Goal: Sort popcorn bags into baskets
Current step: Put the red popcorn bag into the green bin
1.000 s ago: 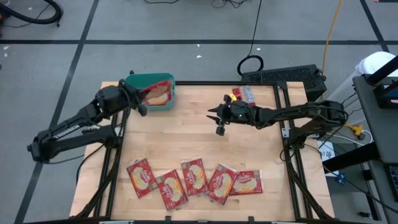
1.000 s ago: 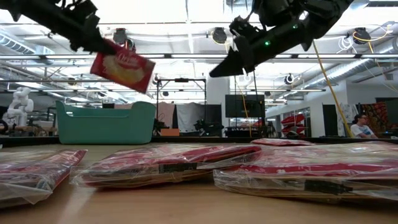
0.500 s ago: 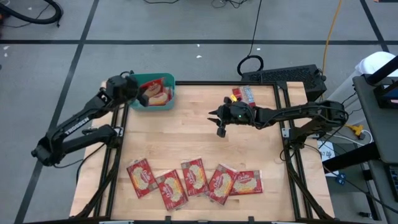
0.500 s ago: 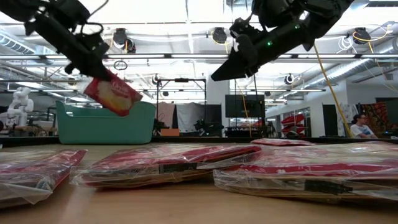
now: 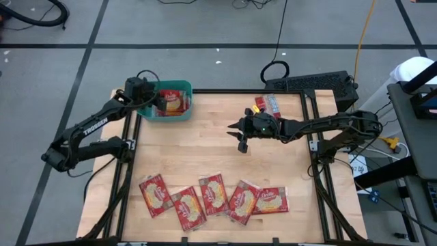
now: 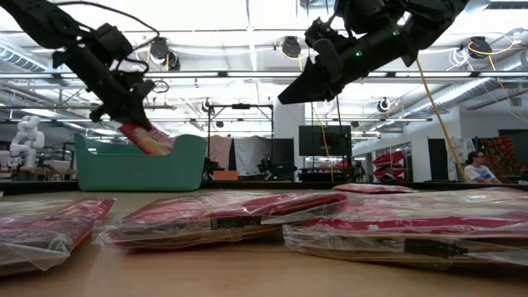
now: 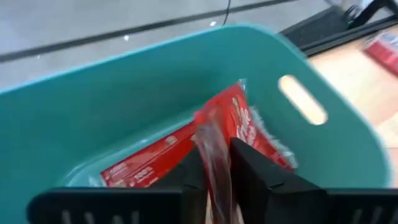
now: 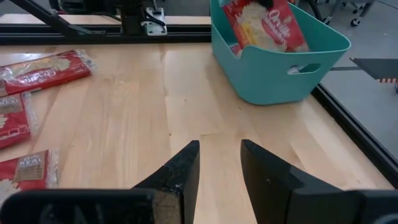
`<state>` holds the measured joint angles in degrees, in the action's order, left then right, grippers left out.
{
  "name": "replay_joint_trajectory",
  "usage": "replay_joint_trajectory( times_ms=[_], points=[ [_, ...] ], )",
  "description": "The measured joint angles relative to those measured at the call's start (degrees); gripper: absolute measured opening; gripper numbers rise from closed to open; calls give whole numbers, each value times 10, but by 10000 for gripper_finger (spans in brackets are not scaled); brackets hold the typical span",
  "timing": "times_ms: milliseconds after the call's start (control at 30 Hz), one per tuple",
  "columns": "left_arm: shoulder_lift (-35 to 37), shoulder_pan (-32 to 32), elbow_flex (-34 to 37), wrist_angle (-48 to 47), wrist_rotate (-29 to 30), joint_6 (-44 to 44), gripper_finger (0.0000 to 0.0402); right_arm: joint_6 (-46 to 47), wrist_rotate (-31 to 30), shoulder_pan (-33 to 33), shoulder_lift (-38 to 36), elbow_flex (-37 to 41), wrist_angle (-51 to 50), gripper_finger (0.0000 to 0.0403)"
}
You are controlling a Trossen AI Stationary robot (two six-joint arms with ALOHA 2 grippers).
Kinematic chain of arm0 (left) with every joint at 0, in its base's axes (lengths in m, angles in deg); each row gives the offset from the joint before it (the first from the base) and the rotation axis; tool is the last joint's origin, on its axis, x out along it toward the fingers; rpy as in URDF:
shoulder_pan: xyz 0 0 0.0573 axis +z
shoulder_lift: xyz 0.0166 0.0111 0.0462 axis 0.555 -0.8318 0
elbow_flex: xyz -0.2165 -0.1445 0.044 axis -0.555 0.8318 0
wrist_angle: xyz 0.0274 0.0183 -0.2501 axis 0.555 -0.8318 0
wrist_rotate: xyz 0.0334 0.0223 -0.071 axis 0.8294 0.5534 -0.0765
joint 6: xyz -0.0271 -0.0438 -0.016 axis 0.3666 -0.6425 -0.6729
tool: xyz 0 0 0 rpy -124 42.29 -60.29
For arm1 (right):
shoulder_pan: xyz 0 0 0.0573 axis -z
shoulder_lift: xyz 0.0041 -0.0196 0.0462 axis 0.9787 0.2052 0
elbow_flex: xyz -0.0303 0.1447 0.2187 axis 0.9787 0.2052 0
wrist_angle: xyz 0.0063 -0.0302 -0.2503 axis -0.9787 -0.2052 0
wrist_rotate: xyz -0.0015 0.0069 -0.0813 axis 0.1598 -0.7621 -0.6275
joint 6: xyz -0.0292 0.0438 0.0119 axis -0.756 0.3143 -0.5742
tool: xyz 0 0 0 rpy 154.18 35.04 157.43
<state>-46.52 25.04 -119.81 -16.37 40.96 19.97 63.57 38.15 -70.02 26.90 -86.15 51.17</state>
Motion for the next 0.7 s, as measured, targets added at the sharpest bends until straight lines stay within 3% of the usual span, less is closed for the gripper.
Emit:
replay_joint_trajectory(
  times_ms=[333,533,700],
  points=[
    [-78,9,0,72,44,42,166,-4,-1,0,0,0,21,112],
    [-83,9,0,94,92,52,220,-4,-1,0,0,0,21,112],
    [-74,3,0,118,92,50,250,-4,-1,0,0,0,21,112]
  ],
)
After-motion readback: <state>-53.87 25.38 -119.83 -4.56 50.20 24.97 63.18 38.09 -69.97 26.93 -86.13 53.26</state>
